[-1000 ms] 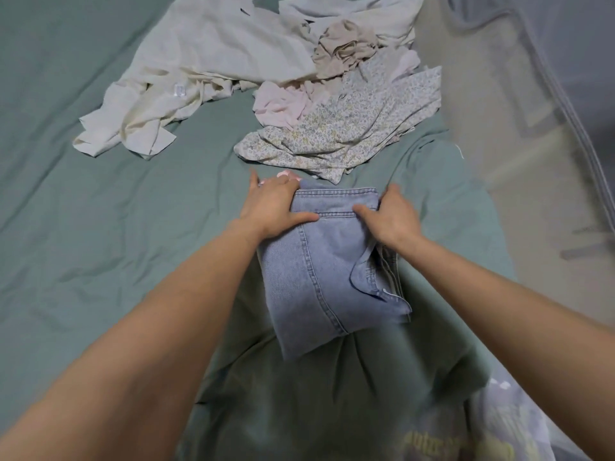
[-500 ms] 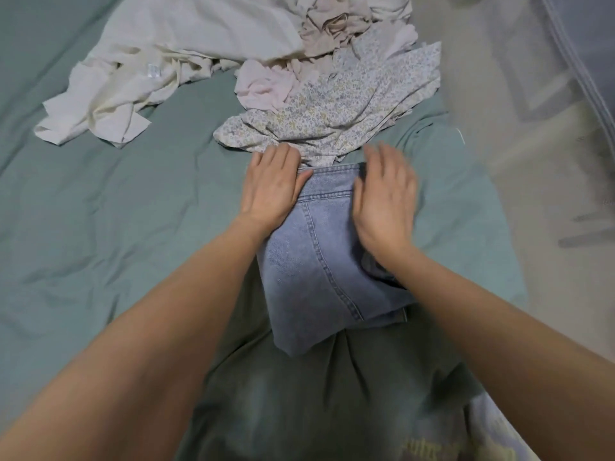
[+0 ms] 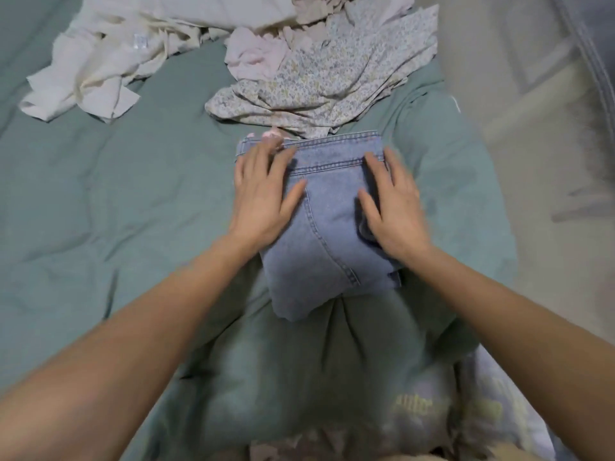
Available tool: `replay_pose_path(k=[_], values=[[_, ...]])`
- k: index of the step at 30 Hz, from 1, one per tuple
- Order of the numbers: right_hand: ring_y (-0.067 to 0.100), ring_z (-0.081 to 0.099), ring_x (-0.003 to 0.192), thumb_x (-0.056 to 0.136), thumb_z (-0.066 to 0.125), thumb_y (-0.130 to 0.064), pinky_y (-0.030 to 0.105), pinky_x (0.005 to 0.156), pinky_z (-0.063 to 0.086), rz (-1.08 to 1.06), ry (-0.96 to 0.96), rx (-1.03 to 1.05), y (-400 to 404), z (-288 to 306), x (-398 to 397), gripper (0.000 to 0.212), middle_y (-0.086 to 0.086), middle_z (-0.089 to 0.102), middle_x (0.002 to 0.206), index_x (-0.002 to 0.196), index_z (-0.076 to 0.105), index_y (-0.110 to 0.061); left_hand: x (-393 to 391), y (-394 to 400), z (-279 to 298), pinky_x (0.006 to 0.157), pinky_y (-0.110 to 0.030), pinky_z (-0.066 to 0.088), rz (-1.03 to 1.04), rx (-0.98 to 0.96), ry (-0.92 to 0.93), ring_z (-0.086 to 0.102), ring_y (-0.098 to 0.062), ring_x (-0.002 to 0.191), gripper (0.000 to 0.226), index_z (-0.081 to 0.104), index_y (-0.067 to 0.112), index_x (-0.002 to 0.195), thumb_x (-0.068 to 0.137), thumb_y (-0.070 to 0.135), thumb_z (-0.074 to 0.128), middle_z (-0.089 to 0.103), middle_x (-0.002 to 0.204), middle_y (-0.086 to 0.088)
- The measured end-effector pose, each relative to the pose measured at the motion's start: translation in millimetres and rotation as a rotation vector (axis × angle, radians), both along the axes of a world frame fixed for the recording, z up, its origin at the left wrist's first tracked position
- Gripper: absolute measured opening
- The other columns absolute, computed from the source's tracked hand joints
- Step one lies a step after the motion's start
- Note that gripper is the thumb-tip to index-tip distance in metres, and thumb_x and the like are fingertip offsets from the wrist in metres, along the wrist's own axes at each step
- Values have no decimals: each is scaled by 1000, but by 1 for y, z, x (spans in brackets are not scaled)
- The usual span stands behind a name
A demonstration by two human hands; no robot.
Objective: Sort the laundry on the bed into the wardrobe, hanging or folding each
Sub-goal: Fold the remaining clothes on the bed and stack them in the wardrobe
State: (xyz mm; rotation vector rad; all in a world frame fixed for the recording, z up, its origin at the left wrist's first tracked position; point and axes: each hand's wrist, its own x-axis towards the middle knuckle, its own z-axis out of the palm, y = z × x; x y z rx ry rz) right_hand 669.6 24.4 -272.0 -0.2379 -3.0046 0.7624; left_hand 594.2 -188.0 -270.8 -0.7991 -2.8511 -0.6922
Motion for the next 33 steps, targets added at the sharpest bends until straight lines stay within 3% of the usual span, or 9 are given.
replay_pose_path(k=[7,11,14,17,20,24,27,30,33], values=[[34,50,124,94,40,-31,44,103,42,353,21,217,-9,-3,75,38,14,56,132,113,66,-10,134,-45,-9,111,-59,22,-317,-225,-50,31,-35,140,82,51,15,137,73,66,61,44,147,-8],[29,37,138,94,21,-50,42,116,27,424,-207,191,-17,2,70,64,10,51,141,131,56,-12,138,-36,-17,101,-64,34,-305,-414,-53,25,-41,142,78,37,13,144,77,42,64,37,152,-10],[23,27,143,88,28,-65,33,118,11,567,-301,255,-13,10,70,80,10,38,150,146,36,-11,121,-37,-10,100,-62,40,-376,-247,-147,21,-46,142,63,37,4,143,85,28,45,37,151,-14],[29,33,140,88,57,-26,34,114,23,577,-316,278,-14,19,67,68,17,38,149,148,30,-8,101,-46,18,108,-51,36,-395,-57,-318,16,-37,145,65,45,1,136,82,34,30,35,153,-11],[36,52,117,77,57,-1,41,99,38,511,-254,445,-17,27,56,52,20,57,122,129,49,-5,84,-54,35,102,-58,42,-446,-74,-293,24,-43,141,59,52,-1,129,80,28,36,40,150,-14],[39,61,97,80,42,-7,43,96,41,492,-252,663,-17,23,63,32,26,61,102,106,60,1,94,-53,28,113,-53,28,-389,-432,-337,-1,-51,143,59,26,4,149,92,-5,39,10,161,-9],[45,49,123,90,17,-10,44,112,29,454,-338,671,-25,3,84,54,39,43,134,132,43,13,115,-47,10,109,-53,30,-357,-750,-303,-13,-56,139,69,-6,9,153,93,-6,26,-18,160,-9],[33,14,146,100,19,-9,38,120,5,366,-609,658,-31,-10,105,53,26,6,157,148,4,7,123,-45,0,104,-48,37,-290,-901,-544,15,-45,143,82,-21,19,149,95,17,39,-34,154,2],[30,7,147,97,12,-15,39,120,2,291,-698,654,-31,-10,111,57,20,4,159,149,5,3,117,-37,18,101,-42,40,-297,-831,-582,45,-29,132,67,5,24,154,98,45,36,-12,161,4]])
